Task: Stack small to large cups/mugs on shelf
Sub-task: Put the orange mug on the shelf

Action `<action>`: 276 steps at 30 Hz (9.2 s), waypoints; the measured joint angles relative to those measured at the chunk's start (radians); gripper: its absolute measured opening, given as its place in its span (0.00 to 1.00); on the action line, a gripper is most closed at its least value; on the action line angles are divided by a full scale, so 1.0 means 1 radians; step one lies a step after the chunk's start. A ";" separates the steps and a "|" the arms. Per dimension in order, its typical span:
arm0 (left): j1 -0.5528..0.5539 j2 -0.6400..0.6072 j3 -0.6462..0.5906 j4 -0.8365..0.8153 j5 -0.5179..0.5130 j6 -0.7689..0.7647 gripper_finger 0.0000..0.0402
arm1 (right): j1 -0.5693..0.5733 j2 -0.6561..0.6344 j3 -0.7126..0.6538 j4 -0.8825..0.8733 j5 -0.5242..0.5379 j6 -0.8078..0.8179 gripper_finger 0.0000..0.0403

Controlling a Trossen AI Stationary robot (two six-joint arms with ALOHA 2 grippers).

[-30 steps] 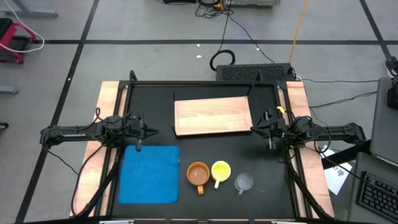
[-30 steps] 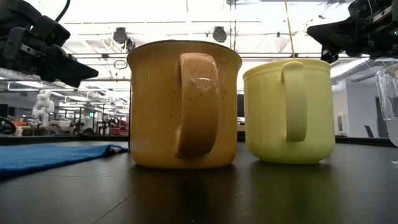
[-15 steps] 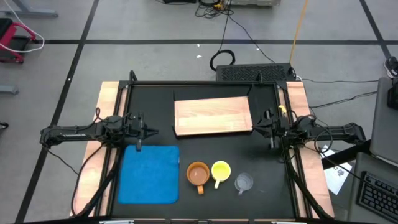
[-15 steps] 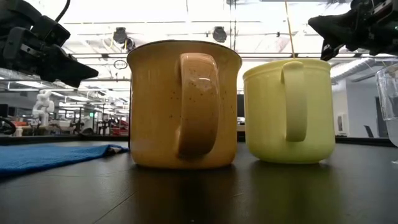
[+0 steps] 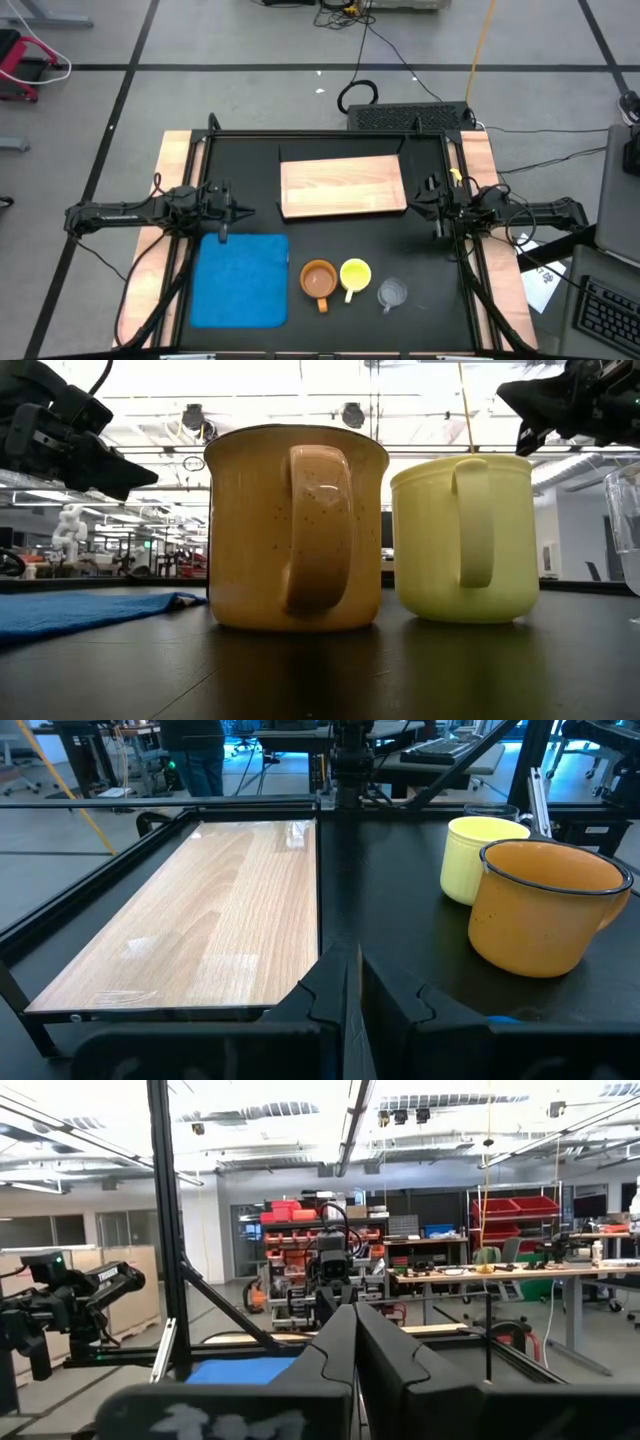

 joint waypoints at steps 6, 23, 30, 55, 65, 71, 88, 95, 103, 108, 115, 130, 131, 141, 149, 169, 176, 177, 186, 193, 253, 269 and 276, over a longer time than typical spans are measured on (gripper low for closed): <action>0.000 0.000 0.000 0.000 0.000 0.000 0.08 | 0.000 0.000 0.000 -0.017 0.000 0.000 0.00; 0.000 -0.001 0.000 0.090 0.000 -0.013 0.08 | 0.000 0.005 0.000 -0.021 -0.001 -0.053 0.00; 0.000 0.000 0.000 0.162 0.000 -0.069 0.08 | 0.000 0.119 0.053 -0.058 -0.001 -0.069 0.00; -0.001 0.000 0.000 0.200 0.006 -0.133 0.08 | 0.000 0.558 0.402 -0.166 -0.002 -0.140 0.00; -0.001 0.000 0.000 0.216 0.009 -0.182 0.08 | 0.132 0.618 0.410 -0.028 -0.079 -0.137 0.00; -0.001 0.000 0.000 0.245 0.010 -0.182 0.08 | 0.194 0.743 0.516 -0.032 -0.076 -0.109 0.00; -0.001 0.000 0.000 0.247 0.010 -0.189 0.08 | 0.203 1.115 1.021 -0.493 -0.079 -0.086 0.00; -0.001 0.000 0.000 0.247 0.010 -0.188 0.08 | 0.174 1.236 1.144 -0.523 -0.169 -0.057 0.00; -0.001 0.000 0.000 0.248 0.009 -0.188 0.08 | 0.136 1.376 1.265 -0.551 -0.263 -0.015 0.00; -0.001 0.000 0.000 0.248 0.009 -0.188 0.08 | 0.134 1.481 1.353 -0.681 -0.264 -0.049 0.00; -0.001 0.000 0.000 0.245 0.009 -0.181 0.08 | 0.136 1.596 1.400 -0.777 -0.257 -0.157 0.00; -0.001 0.000 0.000 0.201 0.009 -0.178 0.08 | 0.180 1.619 1.442 -0.881 -0.153 -0.209 0.25; -0.001 0.000 0.000 0.201 0.009 -0.179 0.08 | 0.180 1.624 1.450 -0.890 -0.143 -0.204 0.30; -0.001 0.000 0.000 0.202 0.009 -0.182 0.08 | 0.196 1.627 1.459 -0.917 -0.132 -0.157 0.54; -0.001 0.000 0.000 0.201 0.009 -0.189 0.08 | 0.234 1.676 1.458 -0.882 -0.158 -0.148 0.53; -0.001 0.000 0.000 0.199 0.016 -0.193 0.08 | 0.220 1.751 1.458 -0.860 -0.153 -0.106 0.52; -0.002 0.000 0.000 0.198 0.016 -0.191 0.08 | 0.202 1.749 1.458 -0.854 -0.154 -0.105 0.52; -0.002 0.000 0.000 0.198 0.016 -0.190 0.08 | 0.200 1.750 1.458 -0.855 -0.151 -0.105 0.52; -0.002 0.000 0.000 0.197 0.016 -0.182 0.08 | 0.185 1.750 1.458 -0.860 -0.151 -0.078 0.52; -0.002 0.000 0.000 0.195 0.016 -0.182 0.08 | 0.185 1.767 1.456 -0.873 -0.156 -0.059 0.52; -0.002 0.000 0.000 0.194 0.016 -0.183 0.08 | 0.183 1.775 1.443 -0.808 -0.244 -0.053 0.02; -0.002 0.000 0.000 0.194 0.016 -0.183 0.08 | 0.147 1.777 1.602 -0.961 -0.308 -0.079 0.01; -0.001 0.000 0.000 0.191 0.016 -0.183 0.08 | 0.101 1.778 1.686 -1.068 -0.310 -0.091 0.01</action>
